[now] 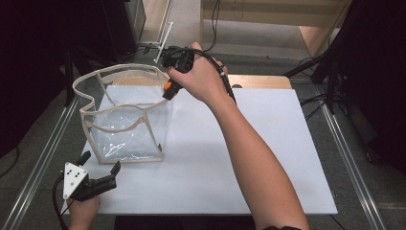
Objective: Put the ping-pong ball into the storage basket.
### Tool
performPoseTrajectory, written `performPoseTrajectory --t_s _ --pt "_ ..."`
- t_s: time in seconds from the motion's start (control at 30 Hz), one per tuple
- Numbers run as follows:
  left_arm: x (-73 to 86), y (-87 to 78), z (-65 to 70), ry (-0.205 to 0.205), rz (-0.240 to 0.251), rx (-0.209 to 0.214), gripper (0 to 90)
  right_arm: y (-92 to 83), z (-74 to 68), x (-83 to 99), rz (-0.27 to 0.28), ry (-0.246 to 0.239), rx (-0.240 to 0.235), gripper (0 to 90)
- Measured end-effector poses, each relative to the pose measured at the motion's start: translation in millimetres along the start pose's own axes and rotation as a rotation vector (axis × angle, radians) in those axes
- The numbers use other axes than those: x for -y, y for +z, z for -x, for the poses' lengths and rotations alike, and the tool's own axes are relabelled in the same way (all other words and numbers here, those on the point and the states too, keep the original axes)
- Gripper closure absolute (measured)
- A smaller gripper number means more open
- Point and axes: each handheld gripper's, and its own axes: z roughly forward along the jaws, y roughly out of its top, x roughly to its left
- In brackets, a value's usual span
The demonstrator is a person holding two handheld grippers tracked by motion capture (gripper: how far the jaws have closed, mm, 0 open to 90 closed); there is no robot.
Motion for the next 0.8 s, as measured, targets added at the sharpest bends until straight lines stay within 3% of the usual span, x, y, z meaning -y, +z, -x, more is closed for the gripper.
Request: performPoseTrajectory --t_s 0.5,0.8 --pt "0.0 -0.1 0.1 0.000 0.000 0.002 0.0 10.6 9.7 -13.2 -0.014 0.014 0.055 47.7" --pt "0.1 -0.1 0.1 -0.001 0.001 0.003 0.0 12.0 11.6 -10.9 -0.013 0.051 0.112 34.2"
